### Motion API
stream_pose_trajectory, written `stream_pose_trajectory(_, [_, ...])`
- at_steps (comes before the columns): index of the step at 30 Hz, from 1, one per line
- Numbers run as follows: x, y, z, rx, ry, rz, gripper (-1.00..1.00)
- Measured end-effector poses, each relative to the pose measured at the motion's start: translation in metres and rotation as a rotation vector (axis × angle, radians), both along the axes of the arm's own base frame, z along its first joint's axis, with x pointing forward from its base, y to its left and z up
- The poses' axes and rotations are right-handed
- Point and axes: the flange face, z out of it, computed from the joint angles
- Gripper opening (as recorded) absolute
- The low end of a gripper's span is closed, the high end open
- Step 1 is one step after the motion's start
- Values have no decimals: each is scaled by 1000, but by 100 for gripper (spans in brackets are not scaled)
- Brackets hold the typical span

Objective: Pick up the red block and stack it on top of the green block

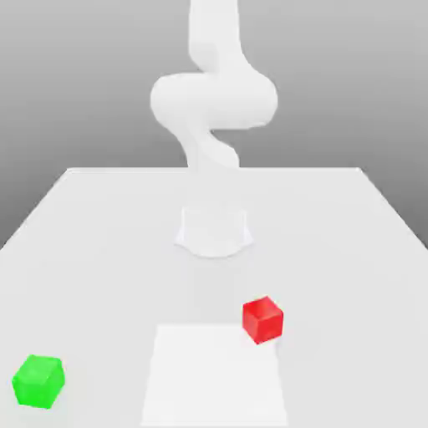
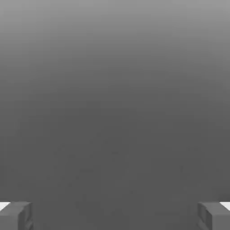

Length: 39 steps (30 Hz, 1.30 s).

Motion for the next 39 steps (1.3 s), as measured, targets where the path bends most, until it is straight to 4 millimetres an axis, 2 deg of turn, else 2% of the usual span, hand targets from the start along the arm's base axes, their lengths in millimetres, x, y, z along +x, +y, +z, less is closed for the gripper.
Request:
stream_pose_trajectory(4, [32, 19, -99, -29, 146, 81, 0])
stream_pose_trajectory(7, [40, 34, -174, -53, 255, 144, 0])
stream_pose_trajectory(9, [37, 44, -225, -72, 328, 188, 0])
stream_pose_trajectory(12, [21, 57, -300, -102, 445, 258, 0])
stream_pose_trajectory(18, [-43, 73, -452, -170, 678, 400, 0])
stream_pose_trajectory(20, [-50, 75, -479, -177, 699, 416, 0])
stream_pose_trajectory(23, [-53, 75, -507, -177, 706, 418, 0])
stream_pose_trajectory(24, [-54, 74, -514, -177, 706, 418, -100])
stream_pose_trajectory(31, [-54, 75, -515, -178, 707, 419, -100])
stream_pose_trajectory(39, [-53, 74, -457, -177, 707, 417, -100])
